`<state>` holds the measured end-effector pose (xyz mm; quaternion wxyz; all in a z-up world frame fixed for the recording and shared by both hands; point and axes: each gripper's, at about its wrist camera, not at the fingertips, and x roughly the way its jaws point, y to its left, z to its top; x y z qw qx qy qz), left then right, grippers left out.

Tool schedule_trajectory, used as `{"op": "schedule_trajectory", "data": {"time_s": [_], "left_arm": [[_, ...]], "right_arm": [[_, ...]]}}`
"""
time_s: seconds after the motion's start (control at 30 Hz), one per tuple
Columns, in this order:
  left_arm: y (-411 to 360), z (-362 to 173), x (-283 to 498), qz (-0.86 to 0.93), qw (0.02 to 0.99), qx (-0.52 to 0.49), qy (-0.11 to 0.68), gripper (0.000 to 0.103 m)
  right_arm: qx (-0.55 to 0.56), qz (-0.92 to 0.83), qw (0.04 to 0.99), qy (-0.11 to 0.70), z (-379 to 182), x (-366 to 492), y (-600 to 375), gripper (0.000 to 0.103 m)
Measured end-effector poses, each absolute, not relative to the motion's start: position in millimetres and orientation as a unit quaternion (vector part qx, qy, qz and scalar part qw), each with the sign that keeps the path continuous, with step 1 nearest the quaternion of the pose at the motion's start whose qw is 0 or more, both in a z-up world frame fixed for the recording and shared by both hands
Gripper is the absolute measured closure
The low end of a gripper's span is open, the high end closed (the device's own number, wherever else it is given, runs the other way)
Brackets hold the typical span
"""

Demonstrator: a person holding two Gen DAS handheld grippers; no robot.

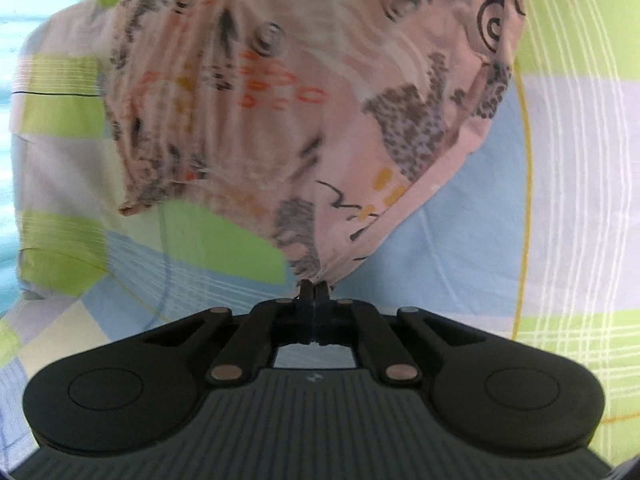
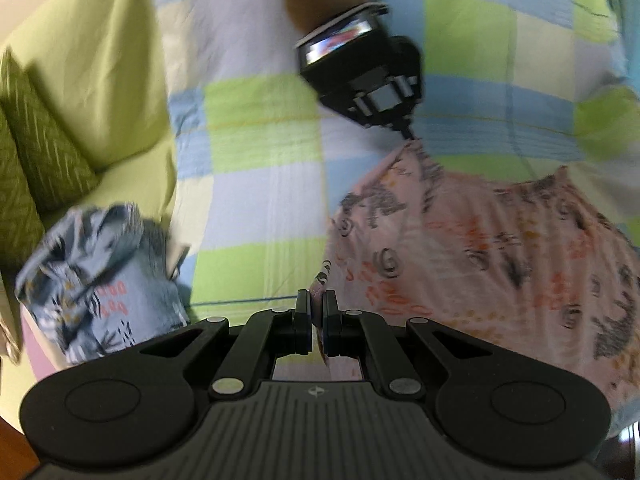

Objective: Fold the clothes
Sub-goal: 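Grasp the pink garment's waistband with the left gripper while the right gripper grasps it too, then lift the waistband with both grippers and fold it over the garment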

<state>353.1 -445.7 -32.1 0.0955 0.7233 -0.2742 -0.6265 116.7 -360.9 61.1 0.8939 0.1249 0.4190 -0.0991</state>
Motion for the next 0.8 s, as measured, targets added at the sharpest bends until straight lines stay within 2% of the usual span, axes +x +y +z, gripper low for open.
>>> {"op": "schedule_trajectory", "data": {"time_s": [0.2,0.4,0.57,0.8], "left_arm": [[-471,1,335,-0.637,0.104,0.724,-0.243,0.103],[-531,36,302,-0.654,0.154,0.711,-0.210,0.103],[-595,46,266,-0.672,0.204,0.693,-0.162,0.103],[-671,21,221,-0.677,0.229,0.689,-0.115,0.103]], "right_arm": [[0.160,-0.145,0.889,0.404,104,73,-413,0.099],[0.166,-0.196,0.876,0.409,127,18,-478,0.099],[0.162,-0.237,0.861,0.419,115,-28,-554,0.099],[0.175,-0.257,0.843,0.440,61,-66,-660,0.099]]}}
